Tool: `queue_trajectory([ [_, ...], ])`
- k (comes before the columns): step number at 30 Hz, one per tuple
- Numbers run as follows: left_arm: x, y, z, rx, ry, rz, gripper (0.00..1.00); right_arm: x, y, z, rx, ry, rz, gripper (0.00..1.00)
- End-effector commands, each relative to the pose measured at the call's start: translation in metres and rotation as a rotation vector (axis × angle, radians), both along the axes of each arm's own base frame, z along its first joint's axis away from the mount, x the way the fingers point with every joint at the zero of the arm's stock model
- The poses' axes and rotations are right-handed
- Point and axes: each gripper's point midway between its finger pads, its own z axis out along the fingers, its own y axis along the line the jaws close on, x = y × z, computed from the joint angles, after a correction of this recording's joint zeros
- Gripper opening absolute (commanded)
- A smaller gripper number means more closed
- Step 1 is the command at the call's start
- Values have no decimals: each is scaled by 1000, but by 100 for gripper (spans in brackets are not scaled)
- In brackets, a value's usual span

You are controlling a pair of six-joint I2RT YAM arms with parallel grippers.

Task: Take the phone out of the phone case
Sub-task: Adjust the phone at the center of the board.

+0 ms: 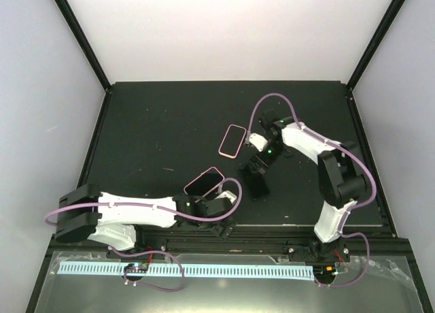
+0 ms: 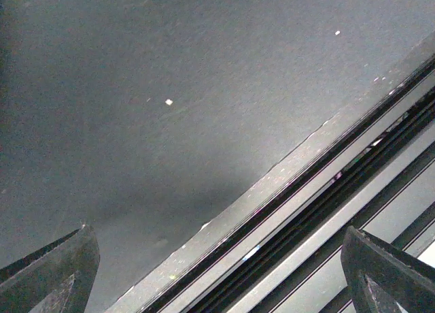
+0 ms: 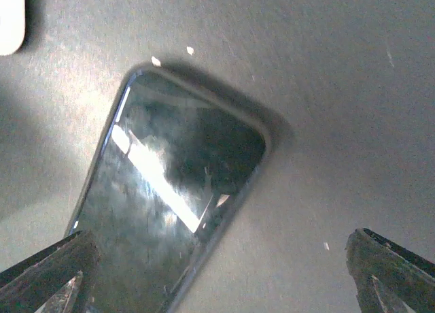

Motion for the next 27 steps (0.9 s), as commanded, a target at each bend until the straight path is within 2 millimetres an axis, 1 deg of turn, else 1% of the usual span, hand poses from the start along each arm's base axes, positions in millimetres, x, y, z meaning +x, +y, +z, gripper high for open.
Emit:
queue_trajectory([
  [1, 2, 6, 9, -73, -4, 76, 99, 4, 16, -13, -73, 47, 4, 100],
  [4, 1, 11, 6, -81, 5, 98, 99, 6, 22, -24, -122, 47, 10, 100],
  [7, 1, 15, 0, -75, 7, 112, 99, 0, 28, -31, -151, 43, 34, 100],
  [9, 3, 16, 7, -105, -2, 122, 99, -7, 31, -35, -161, 42, 49, 100],
  [14, 4, 15, 6, -121, -8, 127, 99, -26, 29, -43, -195, 27, 85, 100],
  [17, 5, 14, 6, -111, -14, 125, 99, -33, 30, -44, -201, 18, 96, 100],
  [23, 5, 16, 8, -104, -14, 131, 99, -38, 31, -37, -189, 11, 97, 100],
  [27, 4, 15, 12, -127, -1, 144, 99, -40, 28, -36, -225, -53, 103, 100],
])
